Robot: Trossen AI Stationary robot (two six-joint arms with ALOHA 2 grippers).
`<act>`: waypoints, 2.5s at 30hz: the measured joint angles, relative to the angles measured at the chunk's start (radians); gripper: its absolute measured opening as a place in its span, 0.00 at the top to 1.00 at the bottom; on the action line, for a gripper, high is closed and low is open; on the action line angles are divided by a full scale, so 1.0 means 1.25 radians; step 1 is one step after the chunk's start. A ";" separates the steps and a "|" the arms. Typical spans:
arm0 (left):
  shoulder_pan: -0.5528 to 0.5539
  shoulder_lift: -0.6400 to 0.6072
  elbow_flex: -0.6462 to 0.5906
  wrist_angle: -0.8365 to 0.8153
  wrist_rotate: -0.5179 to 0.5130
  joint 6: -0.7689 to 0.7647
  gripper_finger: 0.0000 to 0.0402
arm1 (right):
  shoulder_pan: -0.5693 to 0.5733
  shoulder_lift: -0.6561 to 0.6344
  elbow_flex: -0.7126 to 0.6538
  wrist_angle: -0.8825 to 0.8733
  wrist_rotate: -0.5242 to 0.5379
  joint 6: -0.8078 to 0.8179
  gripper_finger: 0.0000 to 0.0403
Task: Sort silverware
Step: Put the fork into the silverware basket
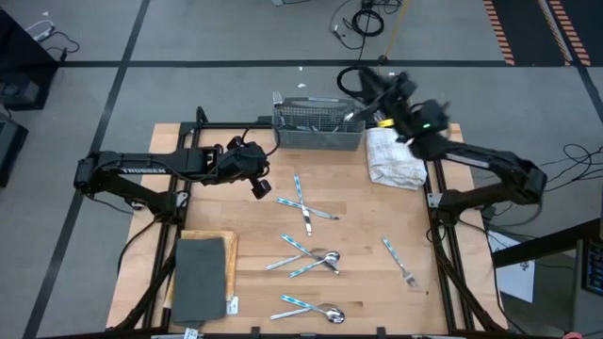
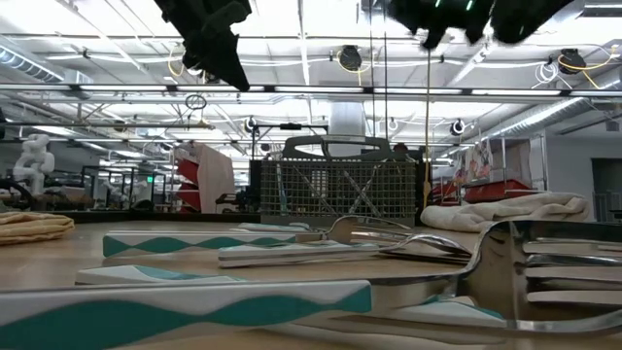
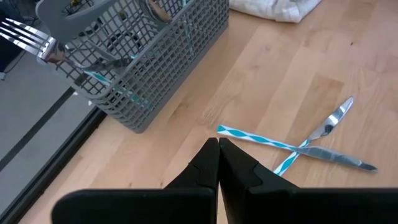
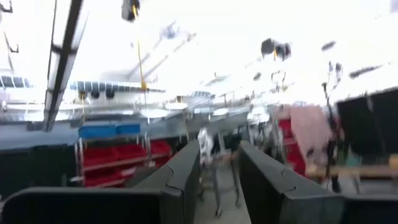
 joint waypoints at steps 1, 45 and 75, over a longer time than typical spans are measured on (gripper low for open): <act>0.000 0.000 0.000 0.001 0.000 0.000 0.98 | 0.000 -0.023 0.029 -0.041 0.000 -0.021 0.76; -0.031 -0.405 -0.199 0.257 0.156 0.019 0.98 | 0.246 -0.168 -0.135 -0.744 -0.425 0.170 0.82; -0.032 -0.422 -0.226 0.138 0.151 -0.020 0.98 | 0.925 -0.069 -0.060 -1.515 -0.036 1.076 0.49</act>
